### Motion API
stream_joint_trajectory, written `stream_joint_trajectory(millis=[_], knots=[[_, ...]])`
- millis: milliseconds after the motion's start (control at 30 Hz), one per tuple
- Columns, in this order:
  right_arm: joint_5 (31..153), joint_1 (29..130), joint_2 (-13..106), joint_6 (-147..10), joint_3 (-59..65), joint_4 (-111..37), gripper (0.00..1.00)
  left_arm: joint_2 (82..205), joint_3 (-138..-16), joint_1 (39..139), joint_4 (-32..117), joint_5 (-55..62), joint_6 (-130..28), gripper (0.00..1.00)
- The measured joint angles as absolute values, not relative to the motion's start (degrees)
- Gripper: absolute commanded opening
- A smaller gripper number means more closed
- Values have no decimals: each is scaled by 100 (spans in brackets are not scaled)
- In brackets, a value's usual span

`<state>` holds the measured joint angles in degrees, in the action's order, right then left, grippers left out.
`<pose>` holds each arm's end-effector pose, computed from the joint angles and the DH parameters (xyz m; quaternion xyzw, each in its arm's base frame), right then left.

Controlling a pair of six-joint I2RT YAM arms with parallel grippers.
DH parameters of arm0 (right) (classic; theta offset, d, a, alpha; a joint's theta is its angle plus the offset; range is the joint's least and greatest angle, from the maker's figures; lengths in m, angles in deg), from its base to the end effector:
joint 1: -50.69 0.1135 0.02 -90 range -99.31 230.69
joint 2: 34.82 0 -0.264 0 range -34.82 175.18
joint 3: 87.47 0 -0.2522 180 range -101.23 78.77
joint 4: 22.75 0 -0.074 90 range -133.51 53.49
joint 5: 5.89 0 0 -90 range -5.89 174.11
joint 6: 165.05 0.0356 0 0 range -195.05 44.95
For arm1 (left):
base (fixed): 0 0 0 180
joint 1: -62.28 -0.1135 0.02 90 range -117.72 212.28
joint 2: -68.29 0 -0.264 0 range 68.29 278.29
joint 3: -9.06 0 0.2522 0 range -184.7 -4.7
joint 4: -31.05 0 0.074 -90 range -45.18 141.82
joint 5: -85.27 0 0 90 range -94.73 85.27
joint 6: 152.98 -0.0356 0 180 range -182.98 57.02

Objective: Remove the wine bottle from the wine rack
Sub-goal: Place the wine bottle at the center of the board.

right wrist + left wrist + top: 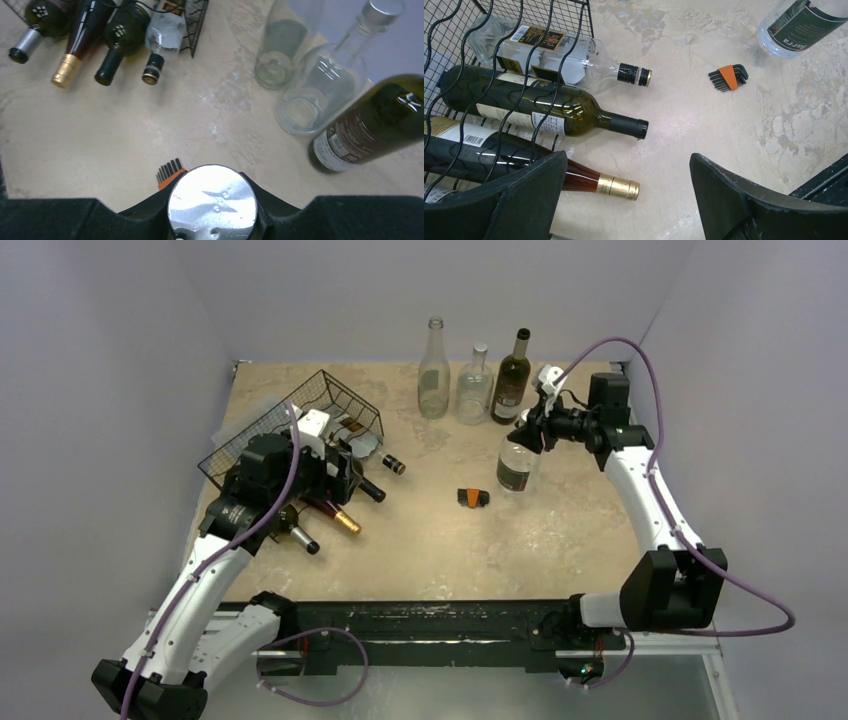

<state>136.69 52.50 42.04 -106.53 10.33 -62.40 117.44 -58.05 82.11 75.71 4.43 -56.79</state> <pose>0.2890 0.0374 0.3402 -0.4253 0.7003 0.2714 0.5051 0.1719 -0.0680 0.3419 0.1424 0.8376 -0.1840 0.4943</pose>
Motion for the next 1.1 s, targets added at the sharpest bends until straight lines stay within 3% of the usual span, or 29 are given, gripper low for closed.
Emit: stream_joint_trajectory(millis=[333, 1100], knots=[[12462, 5049, 5030, -10032, 703, -5569, 0, 11744, -5805, 8211, 7567, 443, -5681, 92], [11935, 4799, 5524, -9420, 440, -4977, 0, 11757, -5805, 8141, 7567, 443, -5681, 92]])
